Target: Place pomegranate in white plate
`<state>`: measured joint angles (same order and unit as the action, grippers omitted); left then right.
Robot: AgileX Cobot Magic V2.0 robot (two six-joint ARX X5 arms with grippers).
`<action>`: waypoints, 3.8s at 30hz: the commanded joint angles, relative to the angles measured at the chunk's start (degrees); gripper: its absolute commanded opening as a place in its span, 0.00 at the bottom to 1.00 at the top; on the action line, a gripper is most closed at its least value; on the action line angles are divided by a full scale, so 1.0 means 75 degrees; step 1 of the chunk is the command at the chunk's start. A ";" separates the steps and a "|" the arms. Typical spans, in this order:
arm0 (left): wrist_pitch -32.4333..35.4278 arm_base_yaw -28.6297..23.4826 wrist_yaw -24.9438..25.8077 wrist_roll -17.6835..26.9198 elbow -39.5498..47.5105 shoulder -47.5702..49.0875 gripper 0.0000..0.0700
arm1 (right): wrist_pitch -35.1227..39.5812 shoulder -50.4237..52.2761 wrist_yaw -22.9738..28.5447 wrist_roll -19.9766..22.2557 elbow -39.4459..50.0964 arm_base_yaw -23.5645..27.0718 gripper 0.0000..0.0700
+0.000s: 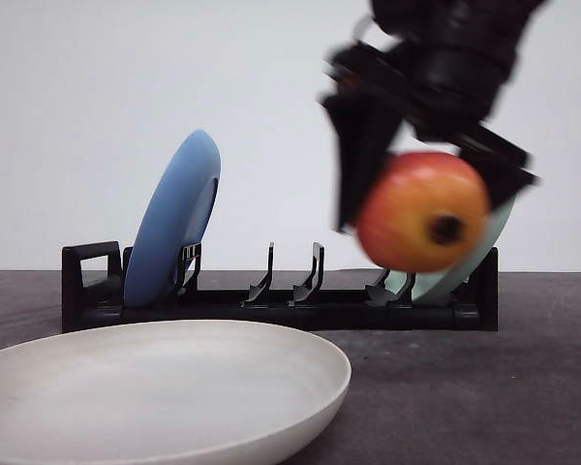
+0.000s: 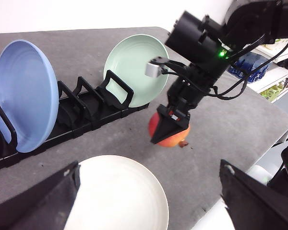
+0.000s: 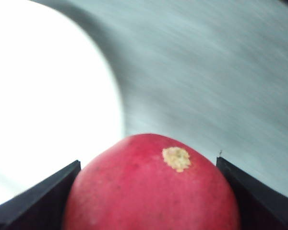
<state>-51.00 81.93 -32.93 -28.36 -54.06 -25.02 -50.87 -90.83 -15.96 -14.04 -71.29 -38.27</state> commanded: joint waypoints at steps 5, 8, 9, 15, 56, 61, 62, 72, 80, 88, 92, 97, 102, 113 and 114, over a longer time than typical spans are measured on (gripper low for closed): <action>0.0050 0.0114 -0.0047 -0.0061 -0.0114 -0.0026 0.79 | 0.0610 -0.0859 -0.0012 -0.0397 -0.0608 -0.1034 0.57; 0.0050 0.0114 -0.0048 -0.0061 -0.0114 -0.0026 0.79 | 0.1102 -0.1282 -0.0010 -0.0470 -0.0623 -0.1450 0.57; 0.0050 0.0114 -0.0050 -0.0061 -0.0114 -0.0026 0.79 | 0.1260 -0.1436 -0.0008 -0.0471 -0.0623 -0.1574 0.57; 0.0050 0.0114 -0.0104 -0.0108 -0.0114 -0.0026 0.79 | 0.2107 -0.2260 0.0002 -0.0339 -0.0623 -0.2090 0.57; -0.0103 0.0114 -0.0543 -0.0568 -0.0114 -0.0026 0.79 | -0.1451 0.4262 0.1439 0.1001 -0.0641 -0.0842 1.00; -0.0048 0.0114 -0.0696 -0.0565 -0.0114 -0.0026 0.79 | -0.1261 0.5923 0.1565 0.0976 0.0055 -0.0686 1.00; -0.0052 0.0114 -0.0753 -0.0565 -0.0114 -0.0026 0.79 | -0.1156 0.6241 0.1565 0.0959 0.0279 -0.0684 1.00; -0.0055 0.0114 -0.1078 -0.0536 -0.0114 -0.0026 0.79 | -0.0010 0.8852 0.2196 0.0560 0.2267 -0.0684 1.00; -0.0061 0.0114 -0.1074 -0.0533 -0.0114 -0.0026 0.58 | 0.0194 0.9031 0.2187 0.0527 0.2350 -0.0684 1.00; -0.0068 0.0114 -0.1154 -0.0510 -0.0114 -0.0025 0.00 | 0.0151 0.9030 0.2537 0.0342 0.2350 -0.0678 0.05; -0.0062 0.0114 -0.1155 -0.0510 -0.0114 -0.0023 0.00 | 0.0208 0.9034 0.2542 0.0340 0.2347 -0.0678 0.05; -0.0061 0.0114 -0.1154 -0.0510 -0.0114 -0.0023 0.00 | 0.0212 0.9034 0.2533 0.0340 0.2347 -0.0678 0.05; -0.0061 0.0114 -0.1154 -0.0510 -0.0114 -0.0023 0.00 | 0.0212 0.9034 0.2538 0.0340 0.2347 -0.0678 0.05; 0.0653 -0.1714 -0.1141 -0.0412 0.0908 0.0202 0.00 | 0.0212 0.9034 0.2535 0.0340 0.2347 -0.0678 0.05; 0.0799 -0.2180 -0.1213 -0.0089 0.1154 0.0243 0.00 | 0.0212 0.9034 0.2536 0.0340 0.2347 -0.0678 0.05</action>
<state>-45.65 67.82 -41.75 -31.88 -46.34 -23.09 -49.91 -22.76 3.01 -10.81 -53.41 -43.03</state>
